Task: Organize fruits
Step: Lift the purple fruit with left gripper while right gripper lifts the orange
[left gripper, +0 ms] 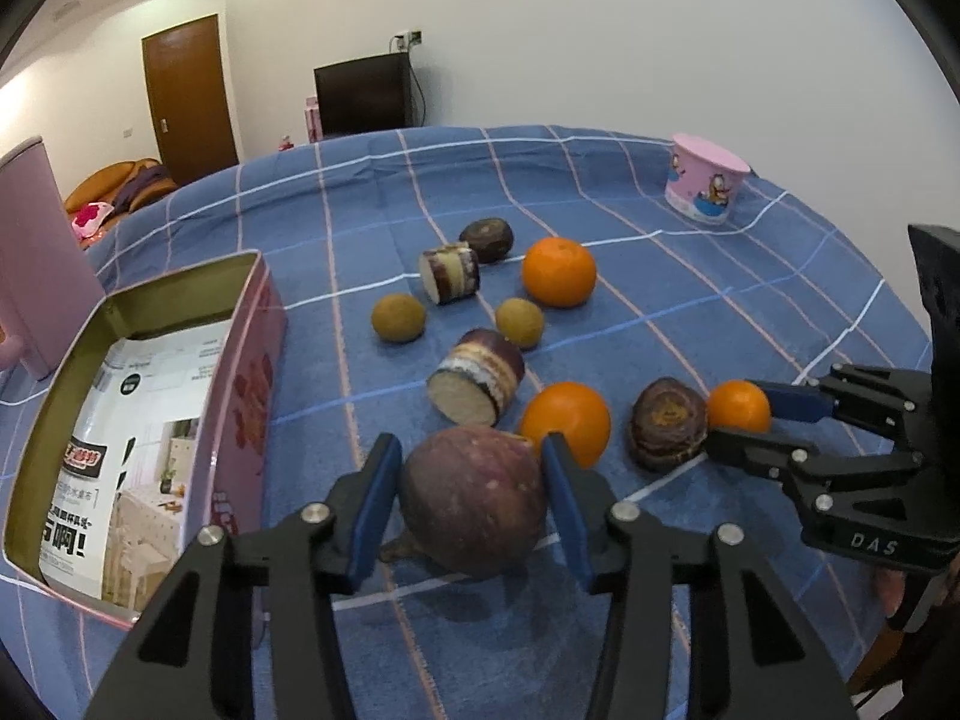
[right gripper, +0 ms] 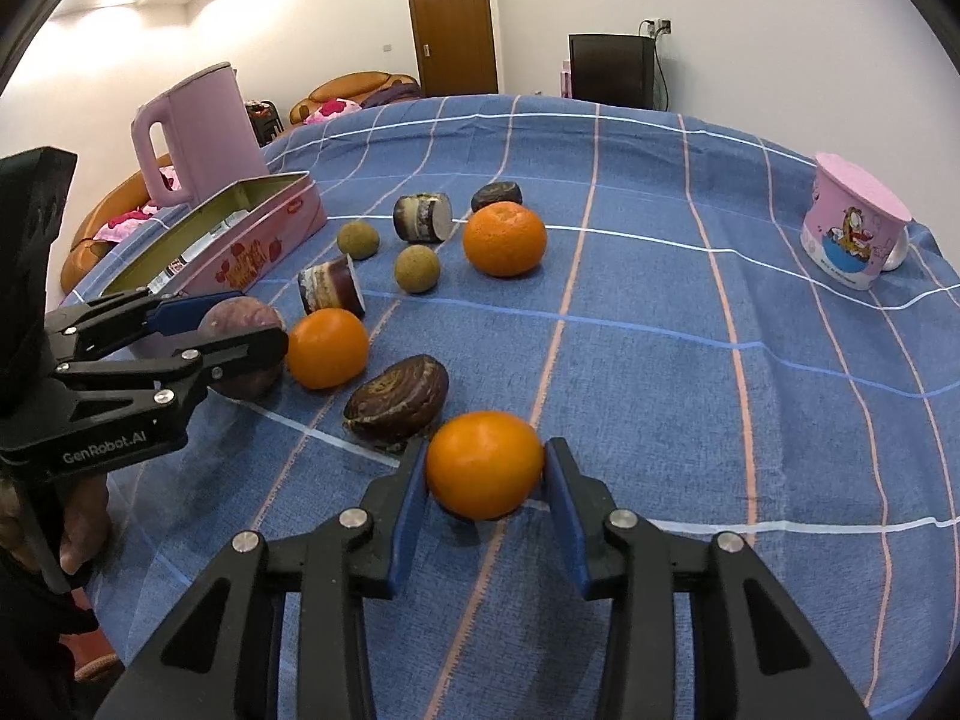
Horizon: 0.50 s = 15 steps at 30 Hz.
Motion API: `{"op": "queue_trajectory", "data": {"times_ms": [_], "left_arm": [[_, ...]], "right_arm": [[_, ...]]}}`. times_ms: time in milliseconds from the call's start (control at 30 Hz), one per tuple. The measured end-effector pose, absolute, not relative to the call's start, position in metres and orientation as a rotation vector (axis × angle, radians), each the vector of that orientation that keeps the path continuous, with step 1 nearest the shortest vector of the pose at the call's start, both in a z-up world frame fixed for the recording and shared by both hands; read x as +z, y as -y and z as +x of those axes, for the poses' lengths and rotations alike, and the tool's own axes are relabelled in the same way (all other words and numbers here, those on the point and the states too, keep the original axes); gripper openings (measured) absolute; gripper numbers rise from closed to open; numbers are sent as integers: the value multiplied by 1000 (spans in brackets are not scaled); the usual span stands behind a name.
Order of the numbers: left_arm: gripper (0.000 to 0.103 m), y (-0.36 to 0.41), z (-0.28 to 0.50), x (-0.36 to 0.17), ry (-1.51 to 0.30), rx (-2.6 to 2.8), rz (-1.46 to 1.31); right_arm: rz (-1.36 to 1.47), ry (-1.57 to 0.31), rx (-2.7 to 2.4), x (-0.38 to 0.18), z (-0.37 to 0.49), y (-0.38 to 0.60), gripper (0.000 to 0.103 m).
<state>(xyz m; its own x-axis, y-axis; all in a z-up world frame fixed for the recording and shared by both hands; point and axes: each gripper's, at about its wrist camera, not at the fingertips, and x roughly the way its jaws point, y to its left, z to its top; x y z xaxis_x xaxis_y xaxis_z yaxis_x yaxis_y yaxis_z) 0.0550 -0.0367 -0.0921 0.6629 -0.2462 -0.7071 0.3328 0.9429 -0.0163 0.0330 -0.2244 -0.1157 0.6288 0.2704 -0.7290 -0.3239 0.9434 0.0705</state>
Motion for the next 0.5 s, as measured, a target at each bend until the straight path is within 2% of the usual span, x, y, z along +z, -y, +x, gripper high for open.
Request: {"op": "queue_trajectory", "data": {"times_ms": [500], "left_arm": [[49,31,48,-85,-727,-294,104]], "right_arm": [[-58,-758,334,-108,24,228,40]]}}
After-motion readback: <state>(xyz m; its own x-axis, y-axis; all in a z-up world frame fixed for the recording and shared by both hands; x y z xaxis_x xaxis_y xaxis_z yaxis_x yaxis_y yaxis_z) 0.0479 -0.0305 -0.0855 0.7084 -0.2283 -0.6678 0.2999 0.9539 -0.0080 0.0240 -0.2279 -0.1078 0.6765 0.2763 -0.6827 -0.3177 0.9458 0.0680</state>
